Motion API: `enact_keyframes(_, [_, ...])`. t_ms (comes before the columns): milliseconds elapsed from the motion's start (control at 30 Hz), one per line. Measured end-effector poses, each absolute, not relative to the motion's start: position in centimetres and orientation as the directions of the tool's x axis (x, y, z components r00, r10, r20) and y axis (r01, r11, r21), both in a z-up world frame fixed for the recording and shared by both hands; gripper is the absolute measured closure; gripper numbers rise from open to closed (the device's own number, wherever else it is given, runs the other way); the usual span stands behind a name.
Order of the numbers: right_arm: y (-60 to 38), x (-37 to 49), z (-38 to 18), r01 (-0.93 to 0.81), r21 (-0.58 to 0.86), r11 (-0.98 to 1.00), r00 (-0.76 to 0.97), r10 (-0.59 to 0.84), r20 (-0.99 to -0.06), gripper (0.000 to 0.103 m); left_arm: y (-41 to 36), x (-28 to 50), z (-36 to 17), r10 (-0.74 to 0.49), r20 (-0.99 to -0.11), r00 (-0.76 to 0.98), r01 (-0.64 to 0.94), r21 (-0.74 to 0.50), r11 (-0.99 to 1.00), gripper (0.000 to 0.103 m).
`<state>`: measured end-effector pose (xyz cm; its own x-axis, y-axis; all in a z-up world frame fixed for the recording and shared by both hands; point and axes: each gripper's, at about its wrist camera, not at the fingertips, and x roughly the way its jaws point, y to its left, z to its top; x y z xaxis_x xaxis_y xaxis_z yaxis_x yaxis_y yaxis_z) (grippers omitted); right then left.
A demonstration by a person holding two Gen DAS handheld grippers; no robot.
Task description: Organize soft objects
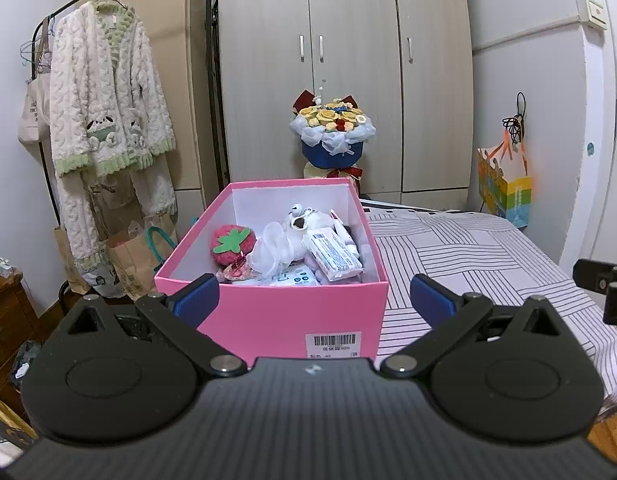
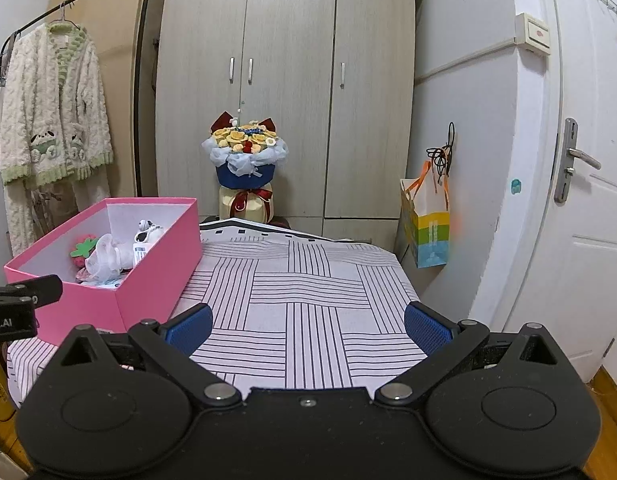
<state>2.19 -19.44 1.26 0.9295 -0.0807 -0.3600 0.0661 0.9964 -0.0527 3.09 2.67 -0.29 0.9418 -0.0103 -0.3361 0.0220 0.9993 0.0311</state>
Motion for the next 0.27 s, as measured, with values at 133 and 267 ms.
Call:
enact_keyframes(133, [-19.47, 2.05, 1.16, 0.067, -0.05, 0.997, 0.927, -0.08, -0.365, 0.0, 2.5, 2.99, -0.28, -0.006, -0.333, 0.943, 0.02, 0.038, 0.999, 0.0])
enact_keyframes(267, [-19.49, 1.85, 1.09, 0.063, -0.055, 0.996, 0.926, -0.079, -0.368, 0.0, 2.43, 3.05, -0.32, -0.01, -0.337, 0.942, 0.024, 0.037, 0.999, 0.0])
